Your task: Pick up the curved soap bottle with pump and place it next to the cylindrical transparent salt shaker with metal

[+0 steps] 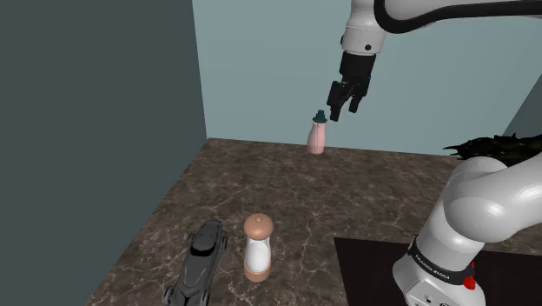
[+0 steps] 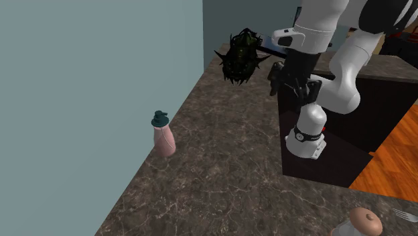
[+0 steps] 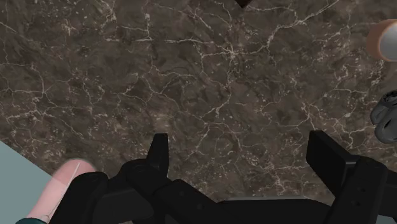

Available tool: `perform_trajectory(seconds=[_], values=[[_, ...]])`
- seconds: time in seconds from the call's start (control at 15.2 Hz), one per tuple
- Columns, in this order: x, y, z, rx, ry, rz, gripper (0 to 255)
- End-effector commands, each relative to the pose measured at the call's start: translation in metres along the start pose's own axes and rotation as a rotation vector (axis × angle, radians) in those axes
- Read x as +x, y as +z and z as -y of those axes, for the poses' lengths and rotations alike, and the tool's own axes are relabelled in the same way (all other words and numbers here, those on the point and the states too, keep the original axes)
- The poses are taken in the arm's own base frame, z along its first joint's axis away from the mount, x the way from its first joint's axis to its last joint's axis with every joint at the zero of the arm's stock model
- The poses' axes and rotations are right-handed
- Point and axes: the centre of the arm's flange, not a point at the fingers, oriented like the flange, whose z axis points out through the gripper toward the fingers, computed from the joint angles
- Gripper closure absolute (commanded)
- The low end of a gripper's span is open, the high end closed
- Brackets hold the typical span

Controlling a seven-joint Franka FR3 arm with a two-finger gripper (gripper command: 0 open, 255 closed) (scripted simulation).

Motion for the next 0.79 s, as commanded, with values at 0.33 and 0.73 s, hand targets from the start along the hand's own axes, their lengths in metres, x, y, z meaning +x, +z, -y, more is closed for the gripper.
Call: perform_trajectory(seconds=[0.33,0.73], values=[[0.037,0.025,-0.046,-0.017,-0.021,0.0,0],[0.084,0.054,-0.1,-0.038,-0.046,0.0,0]])
